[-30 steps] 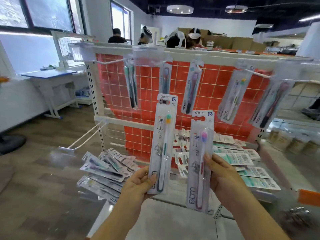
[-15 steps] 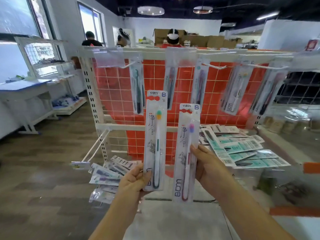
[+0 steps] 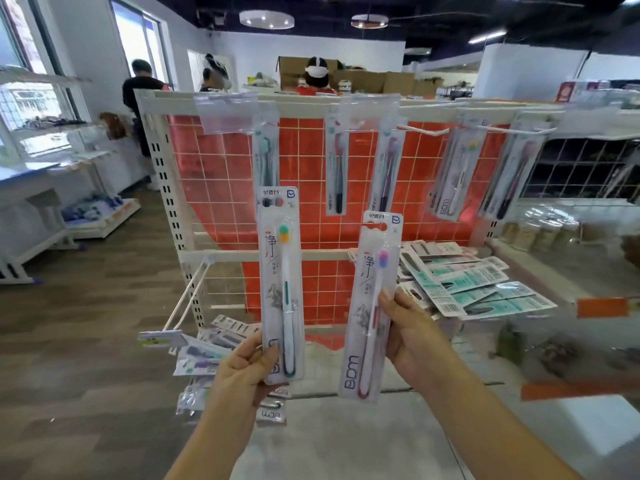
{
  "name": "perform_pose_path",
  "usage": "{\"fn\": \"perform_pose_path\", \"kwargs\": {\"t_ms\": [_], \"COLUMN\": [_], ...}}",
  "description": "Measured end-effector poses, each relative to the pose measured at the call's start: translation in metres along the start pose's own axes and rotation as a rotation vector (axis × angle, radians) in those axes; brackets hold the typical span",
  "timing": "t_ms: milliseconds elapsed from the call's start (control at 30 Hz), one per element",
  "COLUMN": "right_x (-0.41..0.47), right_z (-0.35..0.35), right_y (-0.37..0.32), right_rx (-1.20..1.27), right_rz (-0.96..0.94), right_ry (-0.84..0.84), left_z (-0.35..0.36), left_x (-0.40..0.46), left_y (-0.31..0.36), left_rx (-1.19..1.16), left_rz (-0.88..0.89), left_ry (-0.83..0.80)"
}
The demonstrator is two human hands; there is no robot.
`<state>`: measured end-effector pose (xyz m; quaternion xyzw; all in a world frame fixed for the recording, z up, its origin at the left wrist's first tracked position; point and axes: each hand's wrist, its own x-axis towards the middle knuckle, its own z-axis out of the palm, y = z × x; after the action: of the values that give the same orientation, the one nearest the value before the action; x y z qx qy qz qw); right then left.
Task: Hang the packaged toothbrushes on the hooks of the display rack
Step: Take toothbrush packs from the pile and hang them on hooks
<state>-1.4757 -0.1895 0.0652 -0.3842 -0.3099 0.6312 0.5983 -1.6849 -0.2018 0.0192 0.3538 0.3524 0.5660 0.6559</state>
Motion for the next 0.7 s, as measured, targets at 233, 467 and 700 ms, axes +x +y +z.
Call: {"fn": "perform_pose_path", "kwargs": {"t_ms": [233, 467, 700], "right_x": [-0.013, -0.036, -0.076], "right_z": [-0.008, -0.032, -0.074], "right_y": [0.002, -0.009, -0.029], "right_rx": [0.000, 0.006, -0.011], "right_rz": [-0.004, -0.048, -0.025], "right_ry": [0.008, -0.041, -0.064], "left_z": [0.005, 0.030, 0.081], "left_x": [-0.007, -0.028, -0.065], "left_y": [-0.009, -0.023, -0.039], "left_rx": [-0.012, 0.058, 0.049], "left_rz": [-0.035, -0.038, -0.007], "left_ry": [0.001, 0.038, 0.011]}}
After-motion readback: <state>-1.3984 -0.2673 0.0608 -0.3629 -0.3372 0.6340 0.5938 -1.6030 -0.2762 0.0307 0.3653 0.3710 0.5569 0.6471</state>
